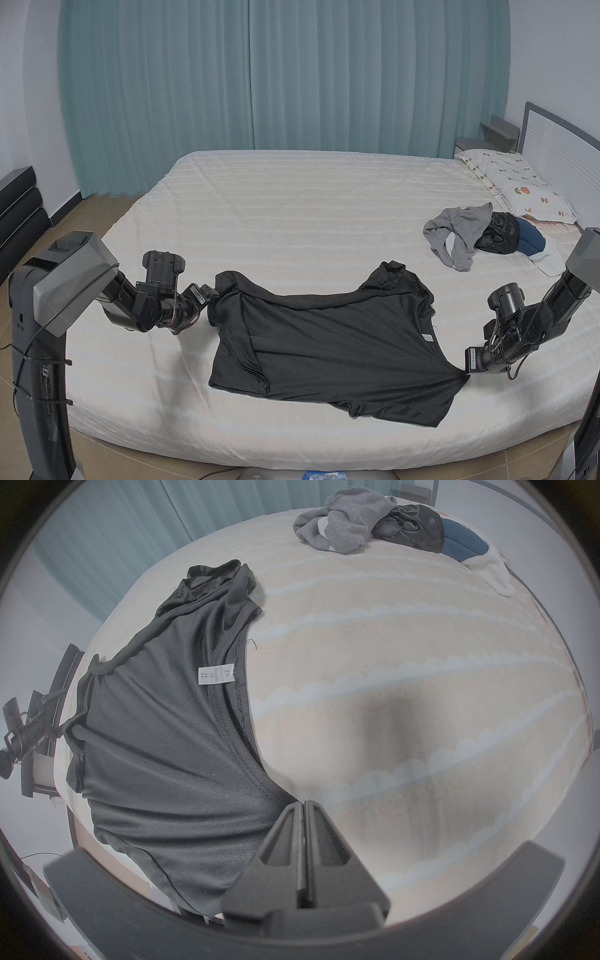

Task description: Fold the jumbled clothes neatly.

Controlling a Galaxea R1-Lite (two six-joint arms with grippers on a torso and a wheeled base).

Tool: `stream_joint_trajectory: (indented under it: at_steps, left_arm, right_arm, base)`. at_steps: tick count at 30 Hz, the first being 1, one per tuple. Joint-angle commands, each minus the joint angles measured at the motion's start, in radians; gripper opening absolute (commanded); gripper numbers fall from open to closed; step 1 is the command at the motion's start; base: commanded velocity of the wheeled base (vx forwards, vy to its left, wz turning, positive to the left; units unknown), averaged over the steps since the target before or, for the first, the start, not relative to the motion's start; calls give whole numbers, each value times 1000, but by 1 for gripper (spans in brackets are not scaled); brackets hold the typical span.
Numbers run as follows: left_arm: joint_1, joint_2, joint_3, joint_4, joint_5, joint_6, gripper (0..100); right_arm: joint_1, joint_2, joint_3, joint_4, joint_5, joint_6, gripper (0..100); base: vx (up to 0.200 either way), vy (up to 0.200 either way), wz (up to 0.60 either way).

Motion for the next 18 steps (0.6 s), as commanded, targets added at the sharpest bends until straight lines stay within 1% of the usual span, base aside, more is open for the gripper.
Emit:
stream_joint_trajectory:
  at_steps: [1, 2, 3, 6, 7, 8, 9, 10, 12, 13, 14, 18]
  left_arm:
    - [-3, -172, 192, -28, -67, -6, 100]
    - [-3, -180, 210, -35, -70, -6, 100]
    - [-4, -193, 256, -58, -73, -6, 100]
    - [-20, -213, 350, -135, -71, -9, 100]
    - [-21, -216, 364, -147, -71, -9, 100]
    - [-35, -226, 411, -186, -71, -11, 100]
    - [-37, -226, 414, -189, -71, -11, 100]
    - [-52, -238, 457, -221, -70, -11, 100]
    - [-70, -250, 490, -249, -68, -22, 100]
    - [-75, -252, 493, -252, -68, -28, 100]
    - [-96, -253, 496, -258, -62, -45, 100]
    - [-133, -252, 483, -255, -60, -49, 100]
  right_arm:
    - [18, -77, 65, -10, -3, 33, 0]
    - [23, -82, 67, -16, -4, 42, 0]
    - [35, -100, 68, -34, -4, 67, 100]
    - [75, -132, 68, -57, 9, 160, 100]
    - [83, -137, 70, -57, 11, 171, 100]
    - [107, -154, 71, -60, 20, 205, 100]
    - [109, -155, 73, -60, 20, 208, 100]
    - [126, -171, 86, -65, 31, 230, 100]
    - [142, -181, 103, -80, 45, 254, 100]
    - [147, -183, 108, -88, 46, 260, 100]
    - [161, -186, 131, -123, 48, 294, 100]
    - [182, -181, 172, -228, 45, 361, 100]
  base:
    - [0, 0, 0]
    - [0, 0, 0]
    - [0, 0, 0]
    - [0, 0, 0]
    - [0, 0, 0]
    - [0, 0, 0]
    - [0, 0, 0]
    - [0, 0, 0]
    - [0, 0, 0]
    - [0, 0, 0]
    - [0, 0, 0]
    - [0, 0, 0]
